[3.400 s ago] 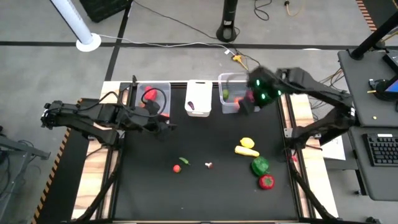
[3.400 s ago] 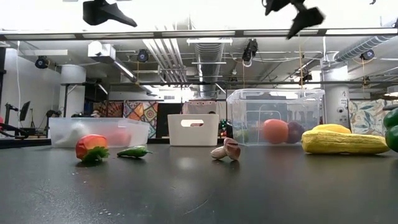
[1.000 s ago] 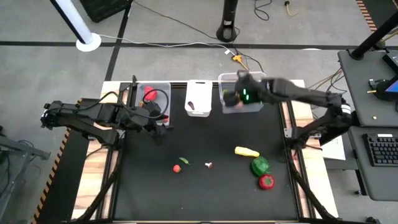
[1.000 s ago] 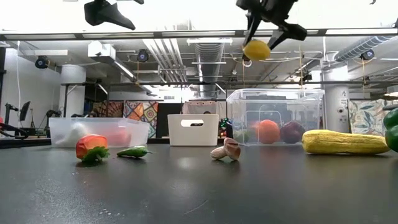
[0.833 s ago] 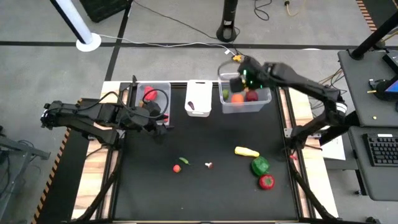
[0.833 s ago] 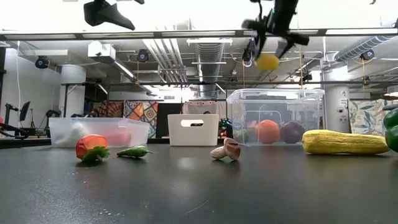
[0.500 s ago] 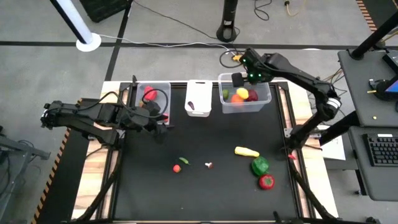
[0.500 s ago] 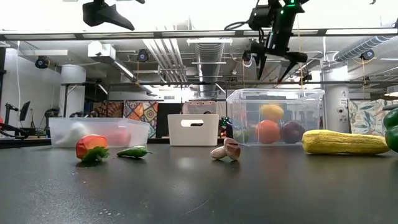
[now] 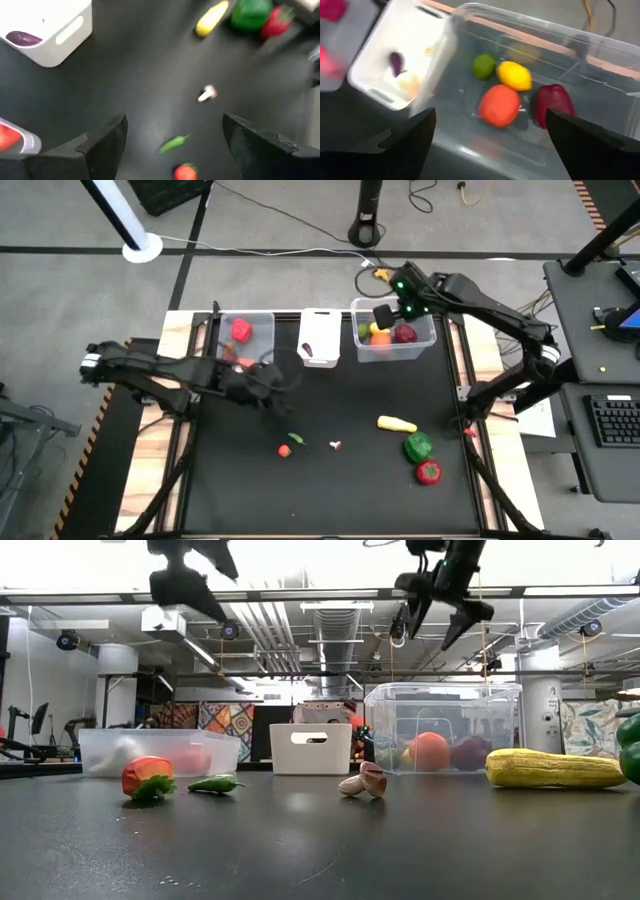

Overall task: Sort produce into baskets
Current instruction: Put the green chili pepper into the white bin

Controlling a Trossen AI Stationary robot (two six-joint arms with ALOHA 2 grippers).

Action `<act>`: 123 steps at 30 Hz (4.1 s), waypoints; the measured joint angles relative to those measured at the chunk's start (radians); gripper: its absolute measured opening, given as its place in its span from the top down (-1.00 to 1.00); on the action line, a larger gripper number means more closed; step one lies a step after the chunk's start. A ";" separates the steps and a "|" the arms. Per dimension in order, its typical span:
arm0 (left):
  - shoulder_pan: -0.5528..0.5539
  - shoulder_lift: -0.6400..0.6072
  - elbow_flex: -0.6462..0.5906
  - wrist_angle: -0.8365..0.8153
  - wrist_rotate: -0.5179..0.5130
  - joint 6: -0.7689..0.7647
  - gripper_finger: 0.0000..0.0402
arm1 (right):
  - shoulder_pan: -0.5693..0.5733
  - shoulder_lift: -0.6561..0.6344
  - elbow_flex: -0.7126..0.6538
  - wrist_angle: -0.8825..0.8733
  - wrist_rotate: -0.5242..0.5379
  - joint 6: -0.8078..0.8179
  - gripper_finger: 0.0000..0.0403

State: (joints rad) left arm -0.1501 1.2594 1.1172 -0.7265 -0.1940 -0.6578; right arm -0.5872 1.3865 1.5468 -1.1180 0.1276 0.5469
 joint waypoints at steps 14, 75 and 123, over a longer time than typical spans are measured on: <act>-0.015 0.364 -0.002 0.057 0.062 0.372 -0.48 | 0.143 -0.047 0.000 0.000 0.056 0.001 -0.82; 0.157 -0.099 -0.030 0.212 0.068 0.343 0.92 | 0.180 -0.056 -0.006 0.000 0.049 -0.005 -0.82; 0.600 0.431 0.063 0.567 0.024 0.362 0.86 | 0.481 -0.126 -0.011 -0.035 -0.091 0.226 -0.82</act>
State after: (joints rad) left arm 0.4496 1.6905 1.1805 -0.1596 -0.1696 -0.2962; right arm -0.1064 1.2602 1.5356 -1.1534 0.0368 0.7727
